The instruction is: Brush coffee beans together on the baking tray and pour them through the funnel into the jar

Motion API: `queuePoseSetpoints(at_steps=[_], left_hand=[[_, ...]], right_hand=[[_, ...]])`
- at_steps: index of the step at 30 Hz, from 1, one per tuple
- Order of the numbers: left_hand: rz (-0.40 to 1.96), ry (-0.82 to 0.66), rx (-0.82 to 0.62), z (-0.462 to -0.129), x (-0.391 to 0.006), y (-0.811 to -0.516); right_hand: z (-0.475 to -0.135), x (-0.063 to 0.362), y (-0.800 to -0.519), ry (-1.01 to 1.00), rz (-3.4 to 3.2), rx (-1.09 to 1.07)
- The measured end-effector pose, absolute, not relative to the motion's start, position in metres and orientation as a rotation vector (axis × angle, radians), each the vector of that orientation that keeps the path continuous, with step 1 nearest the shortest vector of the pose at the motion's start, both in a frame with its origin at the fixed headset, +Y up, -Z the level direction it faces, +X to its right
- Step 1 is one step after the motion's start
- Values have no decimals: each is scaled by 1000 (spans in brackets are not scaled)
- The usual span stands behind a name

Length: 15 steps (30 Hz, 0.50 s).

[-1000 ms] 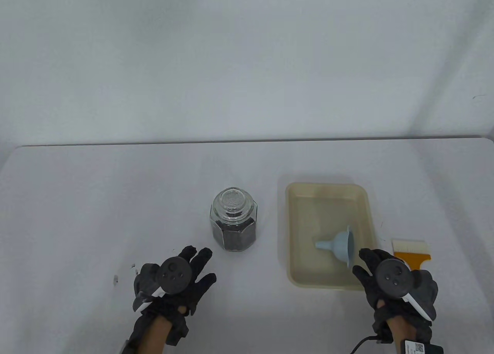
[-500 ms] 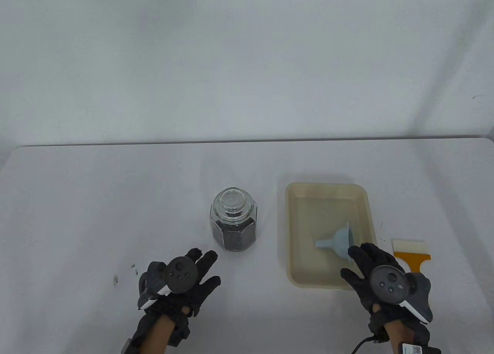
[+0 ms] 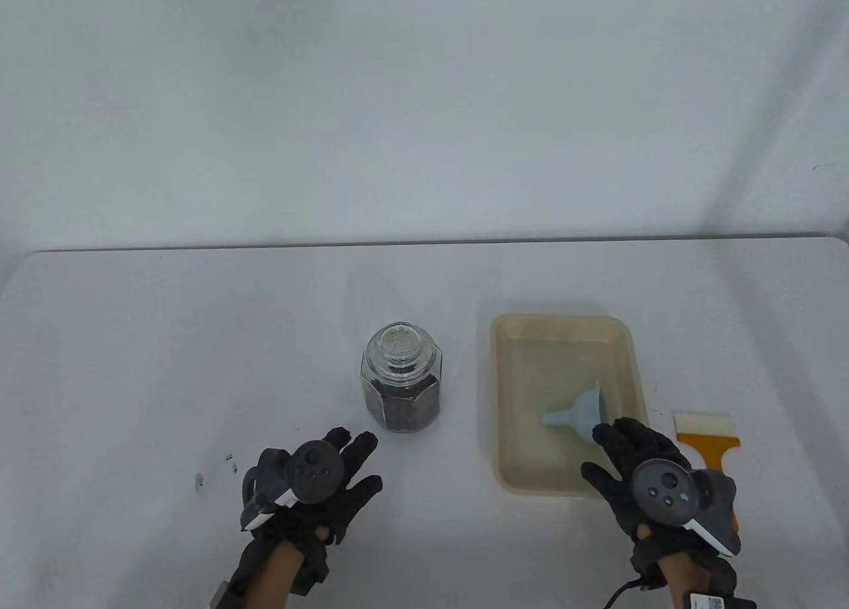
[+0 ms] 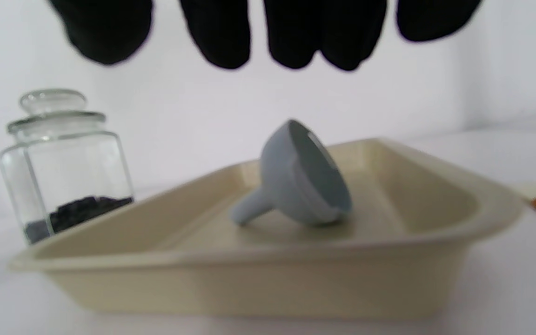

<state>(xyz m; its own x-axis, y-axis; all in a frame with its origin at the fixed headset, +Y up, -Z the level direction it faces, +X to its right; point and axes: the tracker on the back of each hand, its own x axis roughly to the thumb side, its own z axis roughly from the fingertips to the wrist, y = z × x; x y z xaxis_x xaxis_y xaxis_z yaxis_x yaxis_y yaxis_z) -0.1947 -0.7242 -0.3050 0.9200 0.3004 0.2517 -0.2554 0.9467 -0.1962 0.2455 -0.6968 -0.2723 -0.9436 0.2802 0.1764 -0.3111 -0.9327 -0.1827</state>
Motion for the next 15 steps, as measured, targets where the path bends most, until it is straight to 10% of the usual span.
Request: queuePoseSetpoints(at_steps=[15], left_hand=[[280, -294, -168, -305, -193, -724]], right_hand=[[-272, 246, -698, -273, 2822, 181]])
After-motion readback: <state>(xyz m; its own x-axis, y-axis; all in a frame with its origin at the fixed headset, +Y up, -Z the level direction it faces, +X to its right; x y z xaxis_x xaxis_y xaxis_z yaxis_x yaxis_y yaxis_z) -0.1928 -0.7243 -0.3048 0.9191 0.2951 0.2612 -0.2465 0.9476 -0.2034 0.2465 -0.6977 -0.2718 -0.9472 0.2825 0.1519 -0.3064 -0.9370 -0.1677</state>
